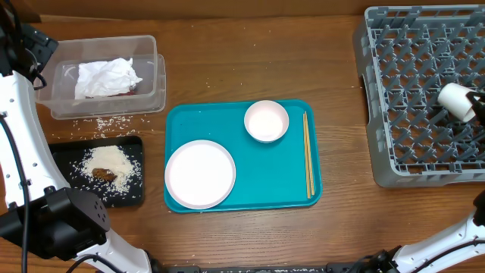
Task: Sort waste into correct bins and load items into the dishwasher
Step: 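Lift the white cup and carry it right to the grey dish rack, then lower the cup upside down into the rack with the right gripper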
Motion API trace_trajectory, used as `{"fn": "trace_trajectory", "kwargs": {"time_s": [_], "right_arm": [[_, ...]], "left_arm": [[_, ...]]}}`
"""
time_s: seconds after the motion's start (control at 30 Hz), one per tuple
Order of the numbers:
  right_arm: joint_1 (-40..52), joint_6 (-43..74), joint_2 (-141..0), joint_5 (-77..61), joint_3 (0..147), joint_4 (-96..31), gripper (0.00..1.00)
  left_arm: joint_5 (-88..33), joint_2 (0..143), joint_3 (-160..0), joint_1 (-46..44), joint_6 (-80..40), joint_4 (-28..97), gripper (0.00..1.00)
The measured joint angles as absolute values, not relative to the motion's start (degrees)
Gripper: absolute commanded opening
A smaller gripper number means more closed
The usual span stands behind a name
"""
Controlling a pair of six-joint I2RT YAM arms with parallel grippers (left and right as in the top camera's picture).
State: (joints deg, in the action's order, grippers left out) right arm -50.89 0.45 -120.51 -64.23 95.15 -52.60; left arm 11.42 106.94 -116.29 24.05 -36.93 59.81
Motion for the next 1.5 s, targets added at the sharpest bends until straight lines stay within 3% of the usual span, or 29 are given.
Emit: {"fn": "trace_trajectory", "kwargs": {"time_s": [0.37,0.67,1.5], "right_arm": [[-50.61,3.88,-119.07,-58.08,95.50,-56.55,0.04],[-50.11,5.76,-117.80,-51.68,95.94,-60.51,0.21],[-51.48,12.08,-115.35,-43.68,95.94,-63.09,0.33]], "left_arm": [[11.42,106.94,-116.29,24.05,-36.93,59.81,1.00],[11.42,106.94,-116.29,24.05,-36.93,59.81,1.00],[11.42,106.94,-116.29,24.05,-36.93,59.81,1.00]]}}
